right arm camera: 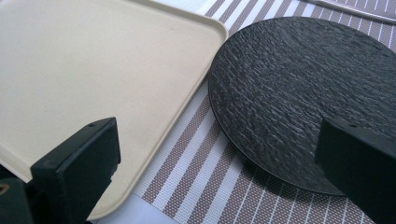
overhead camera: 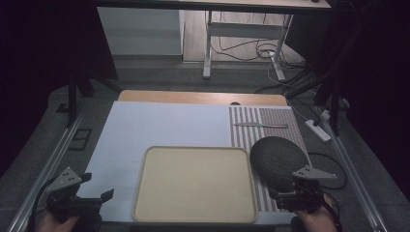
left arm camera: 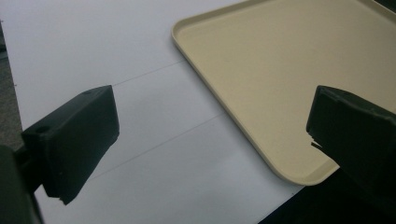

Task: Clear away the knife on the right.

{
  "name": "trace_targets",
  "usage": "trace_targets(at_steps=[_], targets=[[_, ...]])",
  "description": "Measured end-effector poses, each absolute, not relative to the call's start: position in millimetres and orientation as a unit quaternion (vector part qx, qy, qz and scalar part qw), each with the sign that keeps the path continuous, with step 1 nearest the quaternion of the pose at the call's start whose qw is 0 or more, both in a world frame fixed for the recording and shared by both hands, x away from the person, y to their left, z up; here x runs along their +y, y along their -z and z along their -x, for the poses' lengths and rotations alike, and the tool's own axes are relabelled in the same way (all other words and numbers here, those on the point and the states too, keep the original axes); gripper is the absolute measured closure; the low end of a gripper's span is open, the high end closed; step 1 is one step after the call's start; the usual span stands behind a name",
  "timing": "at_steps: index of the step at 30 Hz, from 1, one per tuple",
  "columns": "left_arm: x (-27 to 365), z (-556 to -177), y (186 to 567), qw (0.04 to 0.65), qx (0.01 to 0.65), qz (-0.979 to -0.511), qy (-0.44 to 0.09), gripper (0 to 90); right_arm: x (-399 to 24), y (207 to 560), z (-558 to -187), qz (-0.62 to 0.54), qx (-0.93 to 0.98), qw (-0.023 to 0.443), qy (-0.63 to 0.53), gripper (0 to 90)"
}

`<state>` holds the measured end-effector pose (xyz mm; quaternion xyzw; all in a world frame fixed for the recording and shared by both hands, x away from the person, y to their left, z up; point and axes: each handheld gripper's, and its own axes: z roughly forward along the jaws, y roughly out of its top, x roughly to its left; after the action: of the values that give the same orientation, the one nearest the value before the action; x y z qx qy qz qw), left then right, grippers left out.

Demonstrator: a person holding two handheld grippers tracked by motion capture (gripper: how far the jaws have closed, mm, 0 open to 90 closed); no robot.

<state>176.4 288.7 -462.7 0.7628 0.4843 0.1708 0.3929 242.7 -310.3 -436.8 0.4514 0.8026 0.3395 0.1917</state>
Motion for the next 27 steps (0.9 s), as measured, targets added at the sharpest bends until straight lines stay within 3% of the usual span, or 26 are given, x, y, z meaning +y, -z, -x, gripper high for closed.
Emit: trace_targets(at_steps=[27], targets=[[289.1, -177.0, 462.9, 0.392, 0.490, -0.761, -0.169, 2.6, -304.4, 437.0, -245.4, -0.446, 0.810, 0.197, -0.326, 1.0]])
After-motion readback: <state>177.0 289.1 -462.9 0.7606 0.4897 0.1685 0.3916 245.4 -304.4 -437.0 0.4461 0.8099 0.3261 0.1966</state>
